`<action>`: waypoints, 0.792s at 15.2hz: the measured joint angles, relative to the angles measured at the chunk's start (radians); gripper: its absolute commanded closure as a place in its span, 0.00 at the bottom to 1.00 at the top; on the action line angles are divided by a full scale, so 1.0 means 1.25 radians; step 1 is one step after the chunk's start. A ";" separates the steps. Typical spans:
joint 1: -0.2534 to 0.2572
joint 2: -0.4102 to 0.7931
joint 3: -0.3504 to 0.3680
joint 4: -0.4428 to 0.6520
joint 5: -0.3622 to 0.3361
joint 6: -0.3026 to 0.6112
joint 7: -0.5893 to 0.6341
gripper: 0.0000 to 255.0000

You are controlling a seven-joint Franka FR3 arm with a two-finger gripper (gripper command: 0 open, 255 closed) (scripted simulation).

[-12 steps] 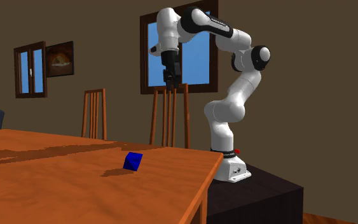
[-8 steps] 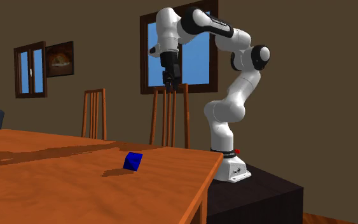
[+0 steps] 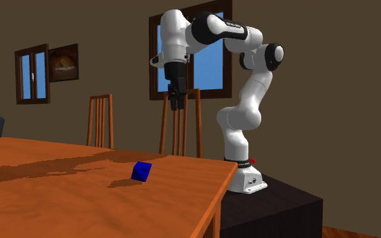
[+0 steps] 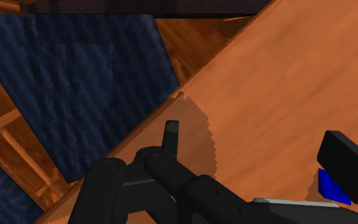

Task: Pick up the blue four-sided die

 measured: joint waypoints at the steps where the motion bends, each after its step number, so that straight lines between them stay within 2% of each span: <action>1: 0.001 0.016 0.011 0.004 0.006 0.018 0.014 0.00; 7: 0.010 0.153 0.098 0.026 0.031 0.165 0.114 0.00; 12: 0.009 0.281 0.165 0.085 0.017 0.257 0.208 0.00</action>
